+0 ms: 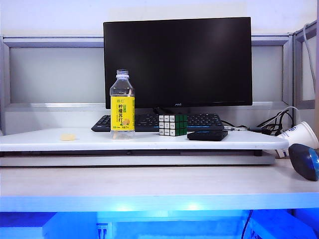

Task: Grab a stick from the table and stick it in a plastic bottle.

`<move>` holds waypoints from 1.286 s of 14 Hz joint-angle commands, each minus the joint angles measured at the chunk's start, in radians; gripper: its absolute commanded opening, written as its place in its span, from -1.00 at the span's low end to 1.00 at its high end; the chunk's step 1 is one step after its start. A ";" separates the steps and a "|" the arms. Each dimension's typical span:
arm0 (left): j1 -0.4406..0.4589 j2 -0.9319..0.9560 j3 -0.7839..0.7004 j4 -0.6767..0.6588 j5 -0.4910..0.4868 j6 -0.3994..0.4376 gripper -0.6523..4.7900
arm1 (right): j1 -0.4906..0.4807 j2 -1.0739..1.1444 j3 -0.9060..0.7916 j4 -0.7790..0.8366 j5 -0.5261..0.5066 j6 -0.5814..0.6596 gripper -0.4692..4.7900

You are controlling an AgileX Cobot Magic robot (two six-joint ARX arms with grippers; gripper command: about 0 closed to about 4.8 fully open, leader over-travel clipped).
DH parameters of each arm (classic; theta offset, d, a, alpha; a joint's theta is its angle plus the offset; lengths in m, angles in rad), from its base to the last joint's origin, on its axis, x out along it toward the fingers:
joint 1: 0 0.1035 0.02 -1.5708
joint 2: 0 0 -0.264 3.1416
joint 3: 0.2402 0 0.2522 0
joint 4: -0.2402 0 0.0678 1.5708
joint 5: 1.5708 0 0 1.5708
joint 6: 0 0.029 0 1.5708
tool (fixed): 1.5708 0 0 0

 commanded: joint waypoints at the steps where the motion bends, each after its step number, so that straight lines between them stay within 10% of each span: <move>1: 0.001 0.001 0.001 -0.016 -0.040 0.026 -0.78 | 0.000 -0.071 -0.071 0.005 0.005 -0.024 -0.86; 18: 0.000 0.001 0.001 -0.019 -0.074 0.022 -0.77 | -0.001 -0.086 -0.105 -0.156 0.047 -0.122 -0.85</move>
